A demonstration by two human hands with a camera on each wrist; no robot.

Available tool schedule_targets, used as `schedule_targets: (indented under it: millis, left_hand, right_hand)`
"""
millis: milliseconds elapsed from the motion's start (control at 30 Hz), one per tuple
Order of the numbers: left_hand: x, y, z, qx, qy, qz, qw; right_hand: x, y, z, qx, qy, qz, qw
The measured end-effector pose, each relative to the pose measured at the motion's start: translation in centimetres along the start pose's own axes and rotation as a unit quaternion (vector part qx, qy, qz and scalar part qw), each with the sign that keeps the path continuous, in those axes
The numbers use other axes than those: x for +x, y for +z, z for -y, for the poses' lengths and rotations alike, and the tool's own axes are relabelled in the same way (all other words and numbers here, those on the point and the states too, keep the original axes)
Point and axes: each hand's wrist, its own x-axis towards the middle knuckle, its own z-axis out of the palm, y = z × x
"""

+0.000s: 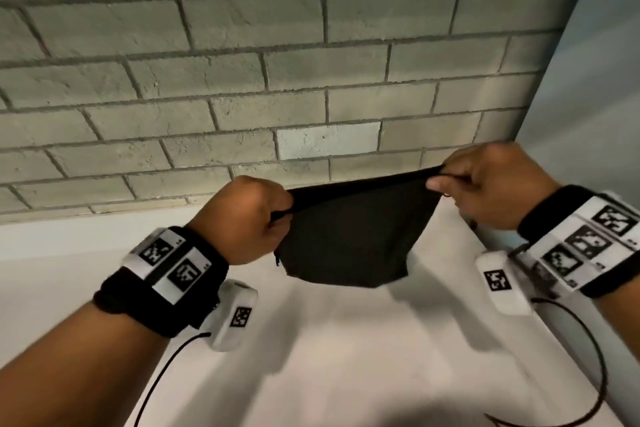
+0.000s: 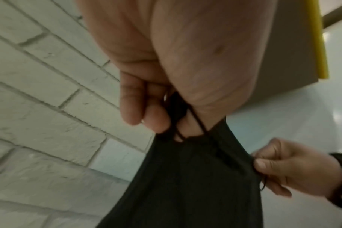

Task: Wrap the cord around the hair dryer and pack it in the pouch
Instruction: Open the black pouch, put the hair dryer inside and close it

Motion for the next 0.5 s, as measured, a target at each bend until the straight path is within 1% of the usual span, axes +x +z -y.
schedule_targets:
  millis: [33,67,133,200,233,267,367,433,500]
  left_hand:
    - [0.5,-0.3,-0.3,-0.063,-0.021,-0.014,0.998]
    - [2.2,0.5,-1.1,-0.147,-0.037,-0.009,0.988]
    - [2.7,0.6,-1.7,-0.295,-0.080,0.015,0.952]
    - [3.8,2.0,-2.1,-0.401,-0.084,0.057,0.911]
    - [4.6,3.0,-2.2,-0.428,-0.078,0.084,0.896]
    - [5.4,4.2,-2.4,-0.438,-0.071,0.113,0.889]
    - [7.9,8.3,-3.2,-0.440,-0.065,0.185,0.876]
    - [9.6,10.9,-4.0,-0.433,-0.083,0.198,0.876]
    - [11.4,13.4,-4.6,-0.434,-0.106,0.177,0.877]
  right_hand:
    - [0.1,-1.2,0.0,0.009,0.013,0.003,1.000]
    - [-0.5,-3.2,-1.3,0.027,0.051,0.009,0.998]
    - [-0.7,-4.9,-1.9,0.104,0.103,0.047,0.988]
    - [-1.0,-5.8,-3.5,0.154,0.149,0.071,0.974]
    - [-1.2,-5.9,-4.5,0.161,0.171,0.083,0.968]
    - [-1.4,-5.7,-5.5,0.157,0.195,0.102,0.963]
    - [-1.5,-4.4,-9.1,0.108,0.268,0.162,0.944]
    - [-1.3,-3.1,-11.6,0.064,0.308,0.183,0.931]
    - [-0.7,-2.0,-14.1,0.034,0.339,0.195,0.920]
